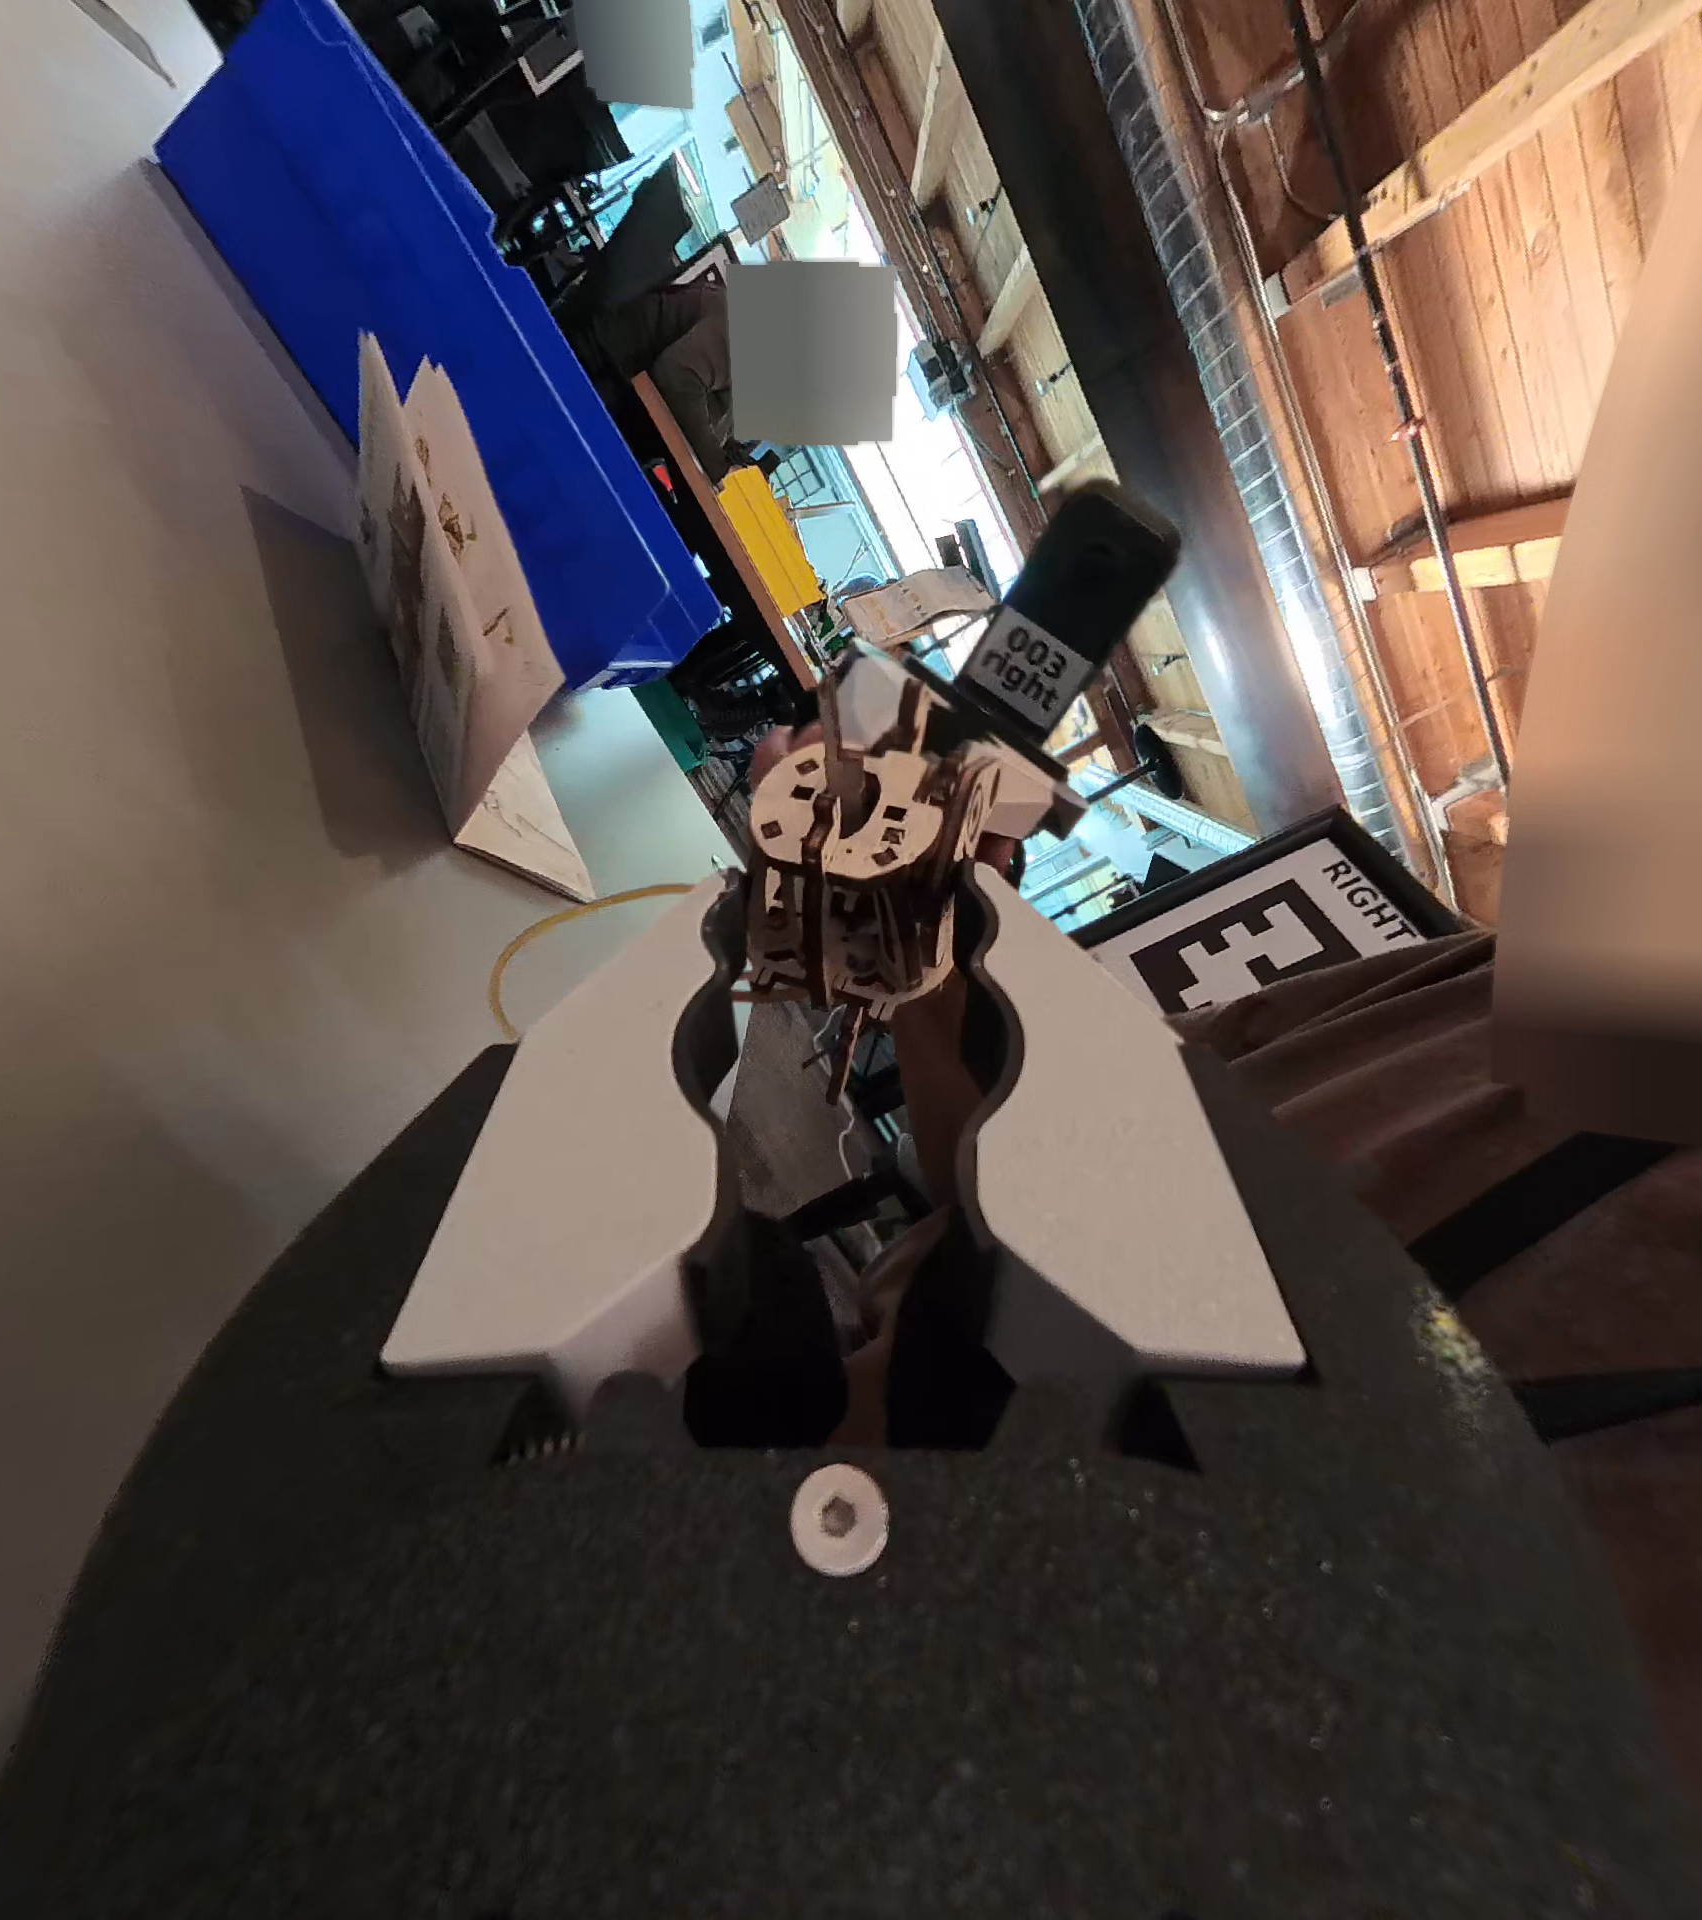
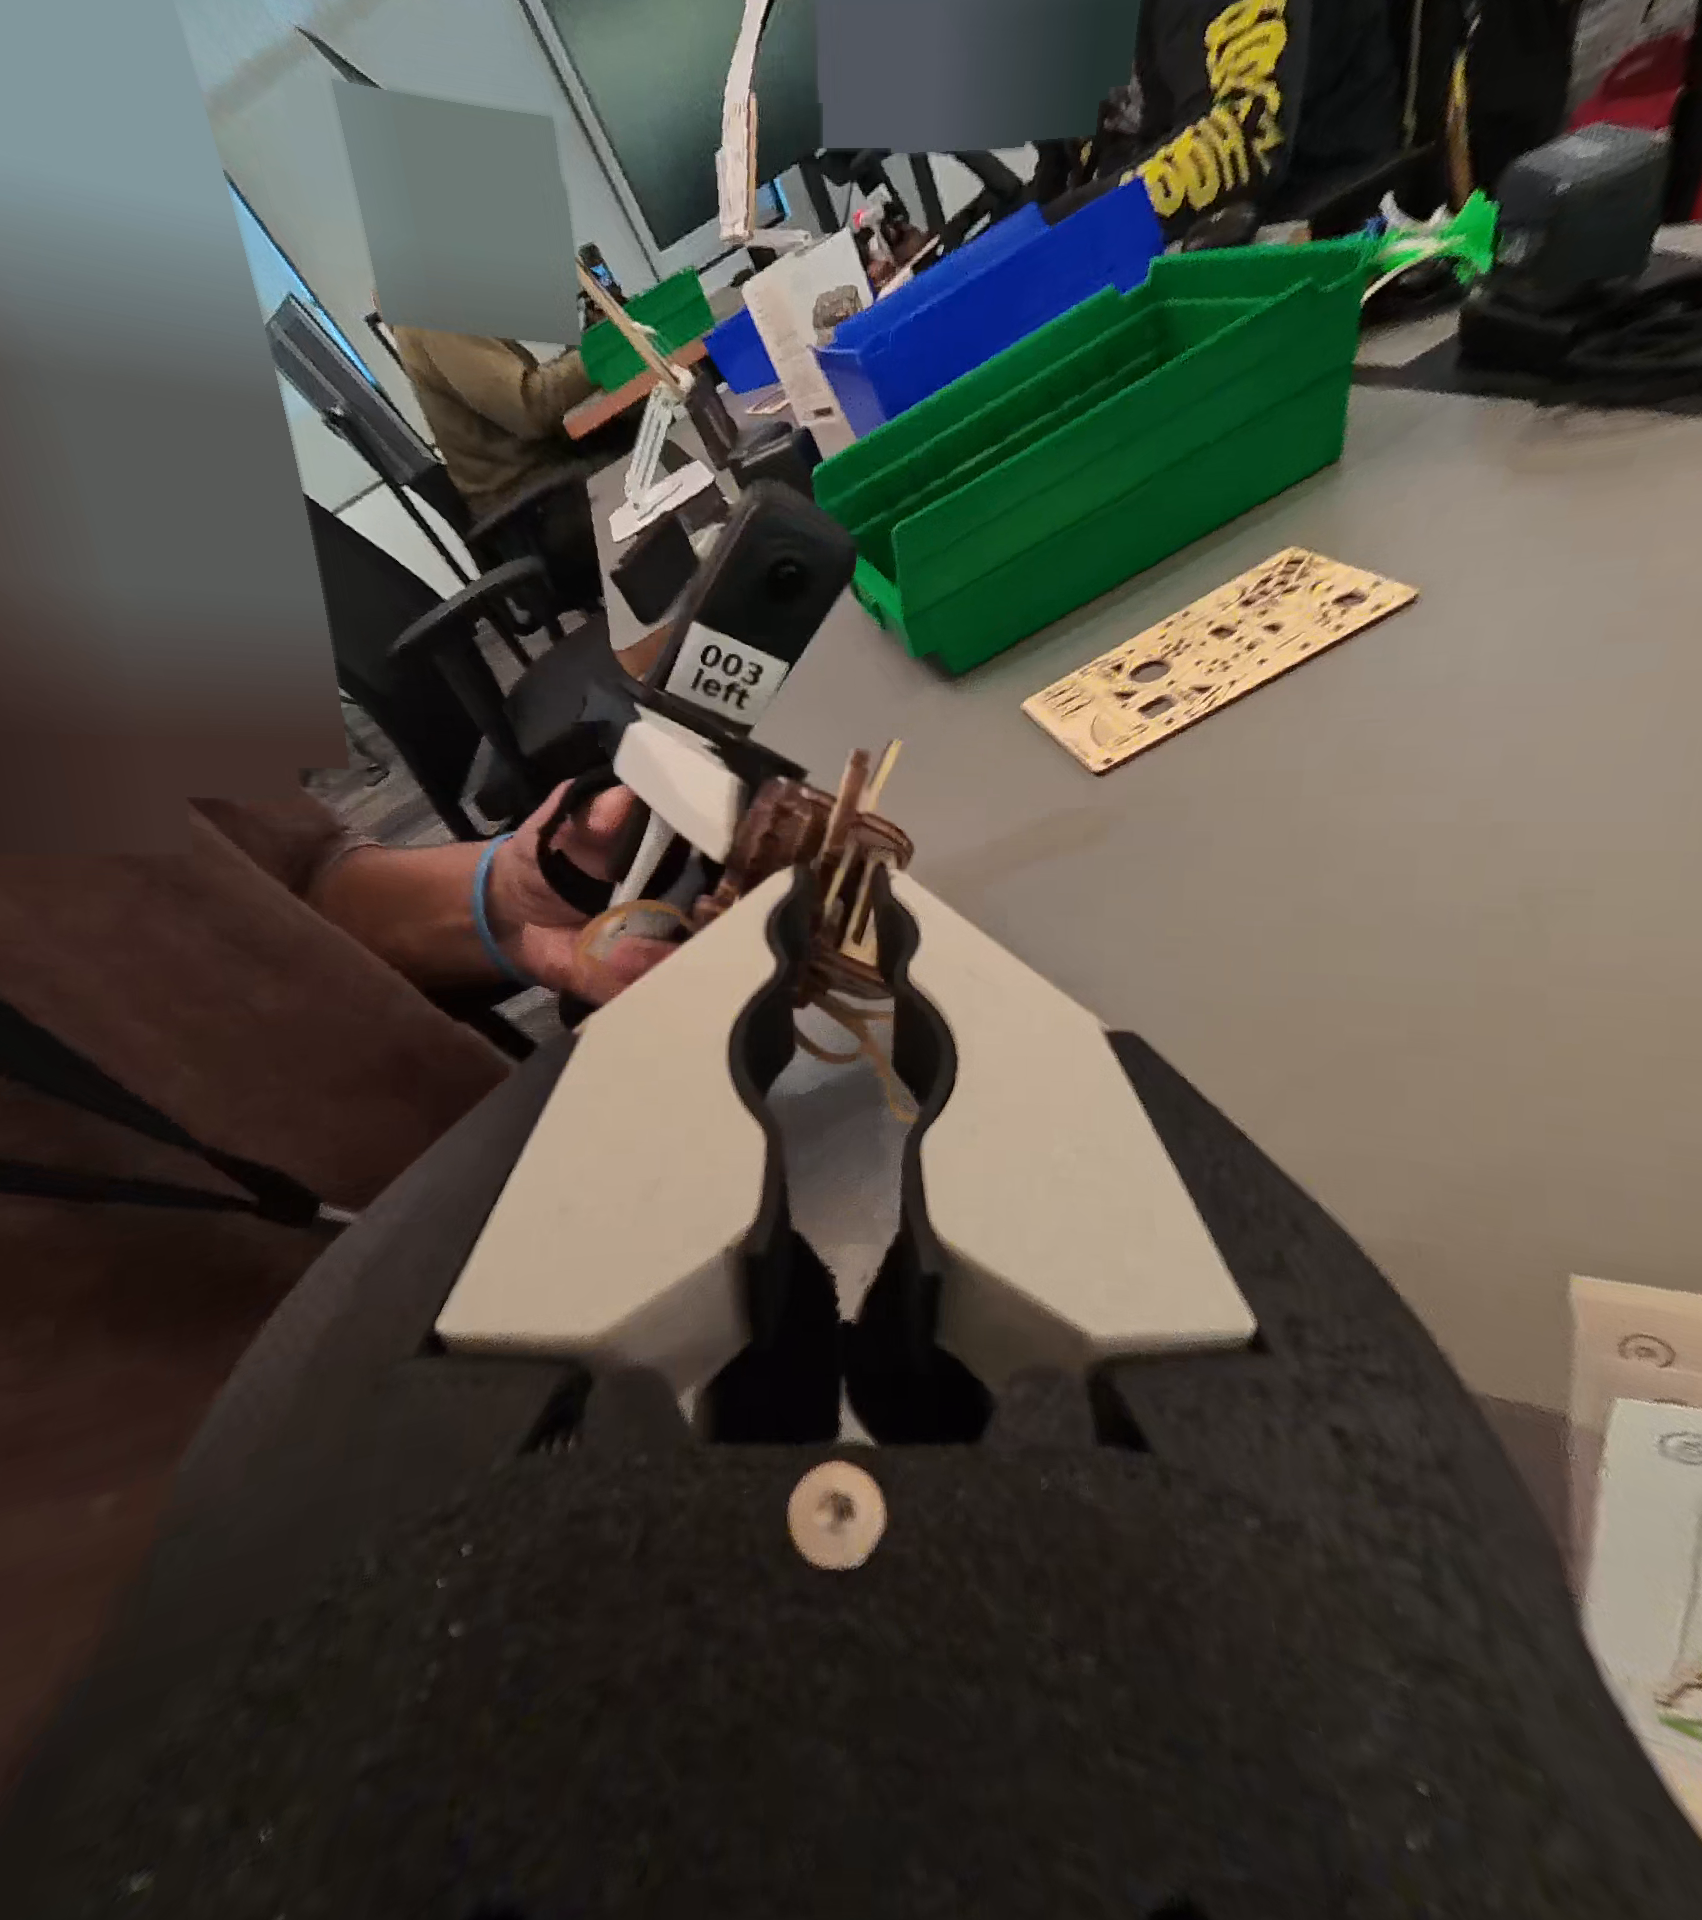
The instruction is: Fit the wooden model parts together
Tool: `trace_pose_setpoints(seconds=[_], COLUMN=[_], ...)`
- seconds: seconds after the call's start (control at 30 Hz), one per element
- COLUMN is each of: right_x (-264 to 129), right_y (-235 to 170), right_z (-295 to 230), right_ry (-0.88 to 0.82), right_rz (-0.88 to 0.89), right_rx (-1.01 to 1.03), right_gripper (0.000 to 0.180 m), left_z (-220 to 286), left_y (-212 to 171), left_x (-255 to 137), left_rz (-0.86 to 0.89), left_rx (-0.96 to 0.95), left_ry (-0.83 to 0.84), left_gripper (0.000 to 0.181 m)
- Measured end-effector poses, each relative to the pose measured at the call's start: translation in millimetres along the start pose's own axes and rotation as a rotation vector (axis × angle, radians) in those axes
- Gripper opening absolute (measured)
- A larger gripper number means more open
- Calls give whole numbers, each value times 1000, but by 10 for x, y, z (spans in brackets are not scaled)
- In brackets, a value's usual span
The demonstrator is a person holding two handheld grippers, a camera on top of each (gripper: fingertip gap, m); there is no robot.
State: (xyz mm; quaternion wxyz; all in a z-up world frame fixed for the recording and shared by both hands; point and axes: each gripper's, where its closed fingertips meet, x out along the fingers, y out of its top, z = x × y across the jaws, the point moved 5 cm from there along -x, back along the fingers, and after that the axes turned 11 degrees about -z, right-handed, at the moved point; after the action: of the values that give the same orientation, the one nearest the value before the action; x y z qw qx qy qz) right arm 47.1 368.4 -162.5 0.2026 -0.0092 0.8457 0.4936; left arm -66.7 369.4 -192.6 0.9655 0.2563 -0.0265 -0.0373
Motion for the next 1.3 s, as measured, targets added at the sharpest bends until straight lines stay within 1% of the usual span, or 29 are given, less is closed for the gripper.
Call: trace_pose_setpoints(seconds=[0.1,0.13,0.27,0.37,0.6,0.77,0.93,1.03,1.1,1.17,1.3], right_x=[16,31,60,66,63,68,40,10,10,25,63], right_y=[-10,-23,-56,-86,-154,-210,-159,-80,-65,-65,-49], right_z=[-17,-17,-7,-3,-14,-20,-27,-38,-30,-36,-60], right_ry=[91,94,92,121,143,196,208,173,150,174,268], right_rz=[0,-11,-41,-51,-118,-159,-158,-127,-141,-173,-258], right_rx=[74,77,111,164,143,157,148,83,22,-1,33], right_gripper=[8,5,3,2,2,2,2,3,5,4,2], left_z=[30,35,34,47,61,49,76,112,101,95,110], left_y=[-26,-38,-62,-67,-123,-211,-207,-158,-161,-177,-195], left_x=[25,33,42,39,74,138,157,157,166,159,123], left_rz=[-29,-41,-70,-103,-177,-255,-221,-165,-152,-161,-204], left_rx=[50,68,144,253,370,458,437,343,292,285,345], left_ry=[28,40,118,200,289,352,325,246,216,203,218], left_gripper=[37,36,37,37,37,36,37,37,37,37,37])
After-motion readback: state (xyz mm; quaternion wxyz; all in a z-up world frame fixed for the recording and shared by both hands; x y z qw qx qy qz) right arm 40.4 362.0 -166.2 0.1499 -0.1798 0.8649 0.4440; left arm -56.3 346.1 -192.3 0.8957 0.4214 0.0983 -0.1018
